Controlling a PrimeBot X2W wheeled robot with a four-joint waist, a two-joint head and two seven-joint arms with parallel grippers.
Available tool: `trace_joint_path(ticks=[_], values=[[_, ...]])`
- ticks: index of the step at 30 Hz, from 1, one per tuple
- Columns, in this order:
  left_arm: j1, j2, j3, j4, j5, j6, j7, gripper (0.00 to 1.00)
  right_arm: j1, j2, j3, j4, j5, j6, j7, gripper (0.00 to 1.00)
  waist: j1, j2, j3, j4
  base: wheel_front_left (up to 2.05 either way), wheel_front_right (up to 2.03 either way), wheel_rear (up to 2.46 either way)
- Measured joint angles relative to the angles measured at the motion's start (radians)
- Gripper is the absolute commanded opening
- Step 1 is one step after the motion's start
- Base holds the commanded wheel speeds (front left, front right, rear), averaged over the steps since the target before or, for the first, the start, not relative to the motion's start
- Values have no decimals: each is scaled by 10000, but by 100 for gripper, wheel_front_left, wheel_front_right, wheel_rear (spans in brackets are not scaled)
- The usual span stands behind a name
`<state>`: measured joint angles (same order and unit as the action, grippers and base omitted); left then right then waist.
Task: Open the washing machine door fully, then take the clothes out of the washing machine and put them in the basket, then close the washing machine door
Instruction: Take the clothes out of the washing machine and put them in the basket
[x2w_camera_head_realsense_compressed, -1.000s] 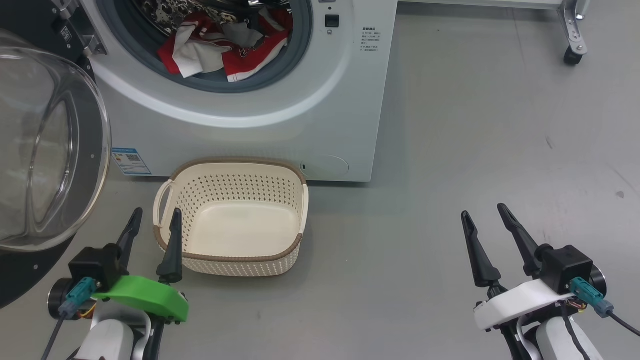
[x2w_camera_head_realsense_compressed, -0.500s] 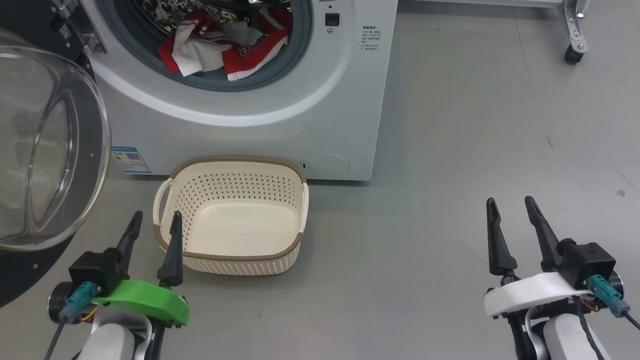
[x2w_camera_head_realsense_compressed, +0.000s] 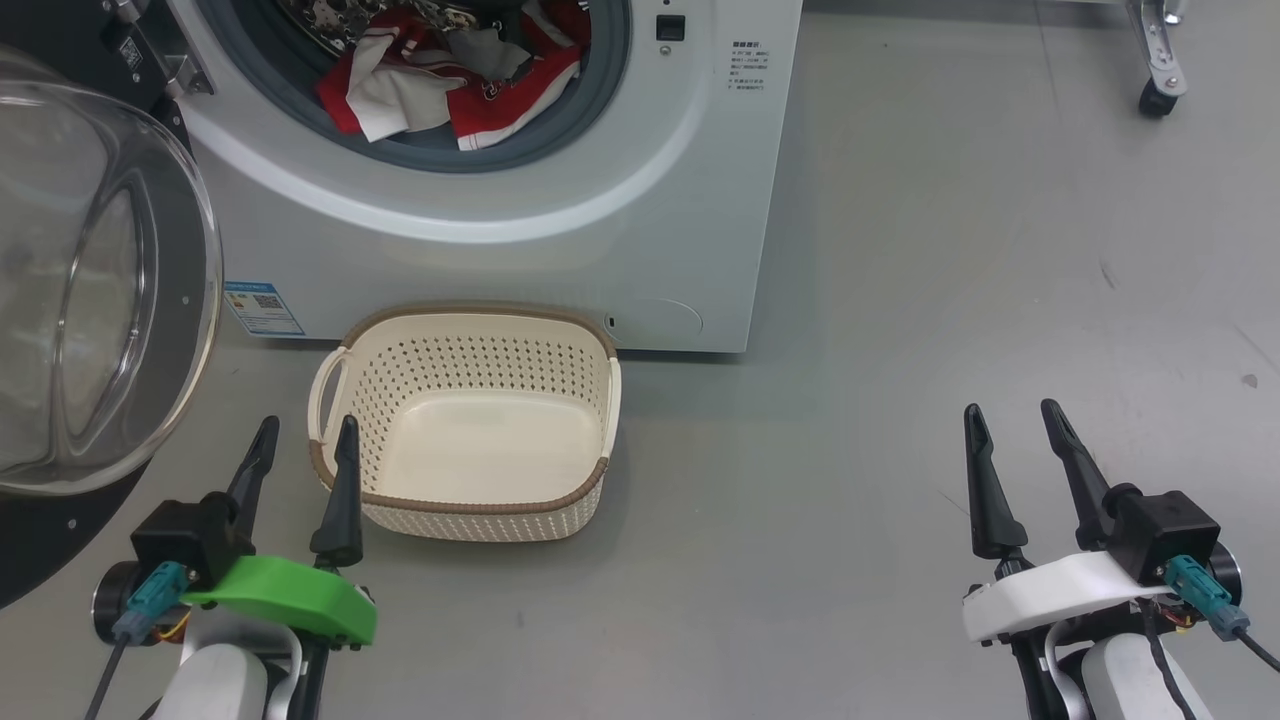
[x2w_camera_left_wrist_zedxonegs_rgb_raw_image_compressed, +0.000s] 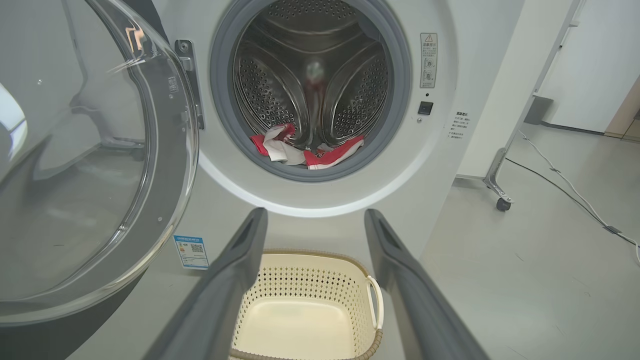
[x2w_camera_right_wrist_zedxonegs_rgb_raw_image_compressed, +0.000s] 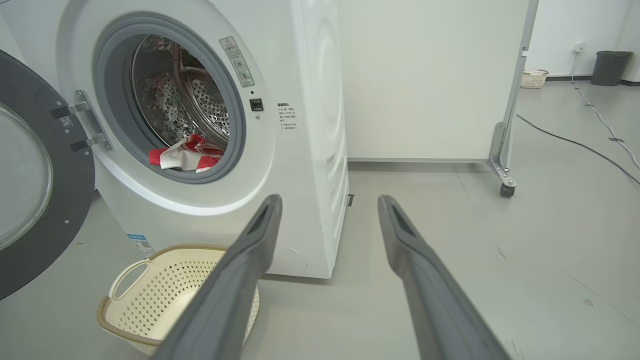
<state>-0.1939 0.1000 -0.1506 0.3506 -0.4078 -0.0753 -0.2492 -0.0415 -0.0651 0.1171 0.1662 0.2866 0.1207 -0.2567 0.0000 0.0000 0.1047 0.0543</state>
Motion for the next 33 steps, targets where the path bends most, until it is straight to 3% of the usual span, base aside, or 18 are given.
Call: trace_joint_path(ticks=[18, 33], values=[[12, -132, 38, -211, -15, -104, -2, 100, 0, 27, 6, 15, -71, 2, 0, 100, 0, 0, -15, 4, 7, -7, 0], [142, -136, 121, -295, -8, -107, -2, 100, 54, 42, 12, 67, -77, 4, 0, 100, 0, 0, -59, 8, 64, -64, 0]])
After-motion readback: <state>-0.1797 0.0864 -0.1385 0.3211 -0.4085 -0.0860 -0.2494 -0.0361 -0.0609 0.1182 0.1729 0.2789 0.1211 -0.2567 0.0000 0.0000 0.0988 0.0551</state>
